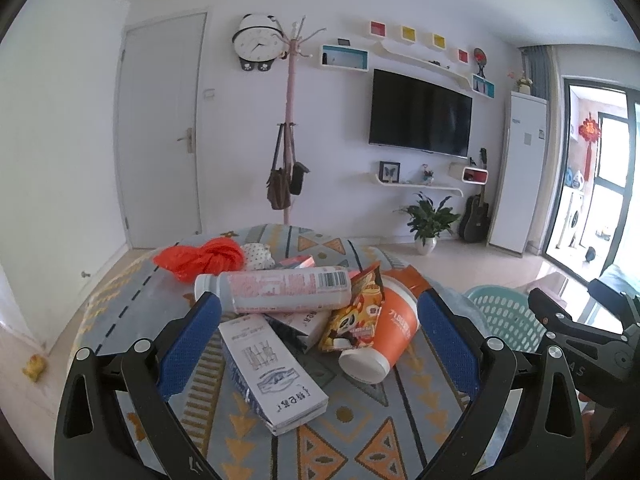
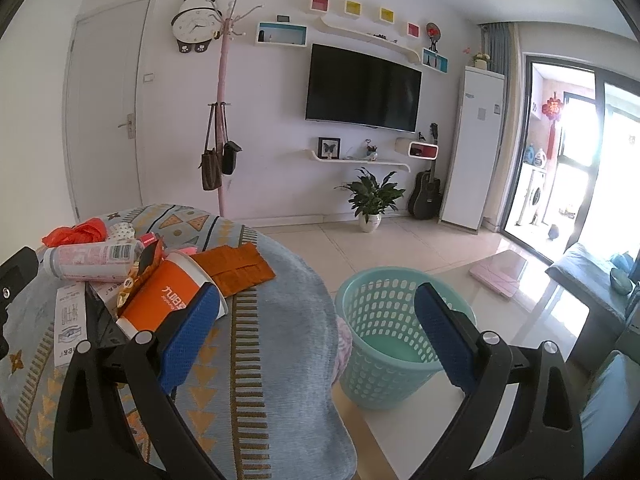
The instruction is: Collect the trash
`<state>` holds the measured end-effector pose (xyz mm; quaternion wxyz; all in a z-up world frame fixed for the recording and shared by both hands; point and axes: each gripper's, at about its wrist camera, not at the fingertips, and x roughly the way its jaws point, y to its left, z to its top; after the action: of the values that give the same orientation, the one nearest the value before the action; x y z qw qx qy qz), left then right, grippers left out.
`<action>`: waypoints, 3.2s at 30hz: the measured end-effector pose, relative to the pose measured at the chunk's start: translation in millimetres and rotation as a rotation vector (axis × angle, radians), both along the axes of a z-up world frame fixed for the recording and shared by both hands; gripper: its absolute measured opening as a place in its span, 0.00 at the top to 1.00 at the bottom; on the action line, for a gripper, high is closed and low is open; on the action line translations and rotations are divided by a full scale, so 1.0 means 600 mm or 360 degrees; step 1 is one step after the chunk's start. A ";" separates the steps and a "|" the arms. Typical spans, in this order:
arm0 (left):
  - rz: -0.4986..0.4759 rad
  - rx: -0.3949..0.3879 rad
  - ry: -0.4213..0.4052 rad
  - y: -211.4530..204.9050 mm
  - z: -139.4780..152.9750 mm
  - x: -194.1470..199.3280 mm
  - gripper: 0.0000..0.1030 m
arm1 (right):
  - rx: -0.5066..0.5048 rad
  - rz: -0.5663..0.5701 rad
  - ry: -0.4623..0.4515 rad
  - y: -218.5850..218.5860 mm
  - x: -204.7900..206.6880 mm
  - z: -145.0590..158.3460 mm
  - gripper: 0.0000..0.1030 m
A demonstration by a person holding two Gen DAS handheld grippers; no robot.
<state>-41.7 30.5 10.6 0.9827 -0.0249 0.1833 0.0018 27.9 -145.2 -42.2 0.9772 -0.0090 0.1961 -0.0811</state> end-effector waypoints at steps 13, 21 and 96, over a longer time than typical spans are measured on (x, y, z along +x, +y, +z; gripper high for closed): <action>-0.0035 -0.0028 0.0062 0.026 -0.018 -0.005 0.07 | -0.0012 0.0033 0.0009 0.018 0.003 -0.009 0.10; -0.0020 -0.0175 0.0344 0.097 -0.079 0.020 0.07 | 0.0044 0.0198 0.0181 0.054 0.039 -0.049 0.54; -0.0029 -0.0273 0.0783 0.157 -0.184 0.152 0.38 | 0.0755 0.0409 0.0827 0.080 0.298 -0.161 0.21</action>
<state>49.4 124.4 -99.9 0.9029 -0.1053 0.4164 -0.0165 206.4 -97.1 -139.1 0.8719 0.1729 0.4481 0.0949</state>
